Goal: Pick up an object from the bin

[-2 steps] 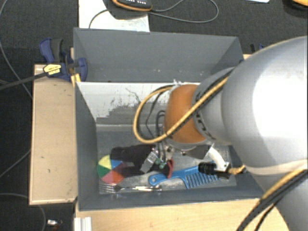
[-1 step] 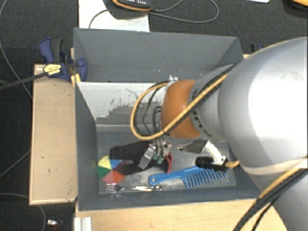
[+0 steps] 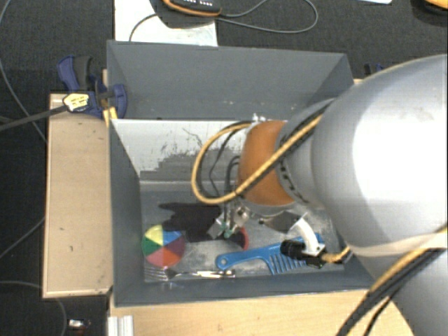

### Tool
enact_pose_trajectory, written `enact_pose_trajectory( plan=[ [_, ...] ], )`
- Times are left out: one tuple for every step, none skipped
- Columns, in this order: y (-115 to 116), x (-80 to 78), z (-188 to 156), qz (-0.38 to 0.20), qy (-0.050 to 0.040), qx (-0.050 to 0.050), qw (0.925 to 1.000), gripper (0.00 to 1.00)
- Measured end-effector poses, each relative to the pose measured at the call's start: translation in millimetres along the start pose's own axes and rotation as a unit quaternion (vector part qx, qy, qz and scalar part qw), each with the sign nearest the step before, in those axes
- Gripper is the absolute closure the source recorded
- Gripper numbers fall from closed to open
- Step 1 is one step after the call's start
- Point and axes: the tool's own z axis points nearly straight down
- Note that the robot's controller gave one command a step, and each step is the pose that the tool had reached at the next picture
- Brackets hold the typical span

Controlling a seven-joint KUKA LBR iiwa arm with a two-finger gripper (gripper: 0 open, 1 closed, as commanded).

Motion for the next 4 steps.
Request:
enact_pose_trajectory(
  plan=[
    [0, 0.0, 0, 0.000, 0.0001, 0.000, 1.0000, 1.00],
    [2, 0.5, 0, 0.012, -0.0007, -0.001, 0.9999, 1.00],
    [5, 6.2, 0, 0.031, -0.0007, -0.001, 0.9995, 1.00],
    [7, 14.3, 0, 0.046, -0.0005, -0.001, 0.9990, 1.00]
  ],
)
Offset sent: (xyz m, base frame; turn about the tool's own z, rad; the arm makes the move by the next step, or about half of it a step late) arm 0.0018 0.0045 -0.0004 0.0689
